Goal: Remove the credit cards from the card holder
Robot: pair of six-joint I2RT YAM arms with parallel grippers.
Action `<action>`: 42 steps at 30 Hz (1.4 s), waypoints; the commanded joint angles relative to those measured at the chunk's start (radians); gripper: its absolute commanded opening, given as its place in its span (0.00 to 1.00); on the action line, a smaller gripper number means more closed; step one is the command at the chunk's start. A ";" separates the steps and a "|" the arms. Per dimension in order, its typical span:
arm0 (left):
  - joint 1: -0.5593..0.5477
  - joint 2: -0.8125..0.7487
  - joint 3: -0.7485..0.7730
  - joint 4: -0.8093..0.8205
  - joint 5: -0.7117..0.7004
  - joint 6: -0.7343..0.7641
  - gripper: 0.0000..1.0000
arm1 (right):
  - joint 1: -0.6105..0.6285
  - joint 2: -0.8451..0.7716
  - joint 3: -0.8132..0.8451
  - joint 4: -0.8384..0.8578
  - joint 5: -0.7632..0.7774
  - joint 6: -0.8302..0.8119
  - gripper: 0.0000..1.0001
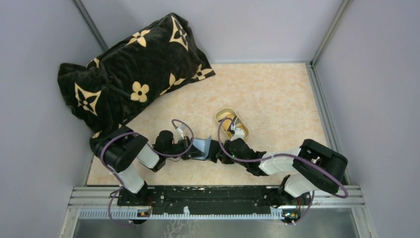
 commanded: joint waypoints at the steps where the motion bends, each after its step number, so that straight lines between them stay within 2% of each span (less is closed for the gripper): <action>1: -0.017 -0.054 -0.005 -0.040 0.018 0.021 0.00 | 0.007 -0.031 0.031 0.012 -0.012 -0.008 0.00; 8: -0.017 -0.101 0.030 -0.161 -0.002 0.075 0.00 | 0.008 -0.085 0.071 -0.047 -0.017 -0.049 0.00; 20: -0.017 -0.022 0.000 -0.052 0.023 0.041 0.00 | 0.007 0.007 0.179 0.004 -0.078 -0.094 0.00; 25: -0.017 -0.001 -0.001 -0.028 0.033 0.035 0.00 | 0.007 0.097 0.246 0.015 -0.125 -0.119 0.00; 29: -0.015 0.002 0.000 -0.027 0.035 0.037 0.00 | 0.009 0.186 0.249 0.091 -0.191 -0.093 0.00; 35: -0.011 0.004 0.000 -0.034 0.037 0.041 0.00 | 0.009 0.265 0.225 0.143 -0.202 -0.064 0.00; 42: 0.003 -0.048 -0.010 -0.069 0.031 0.055 0.00 | 0.007 0.219 0.194 0.131 -0.185 -0.055 0.00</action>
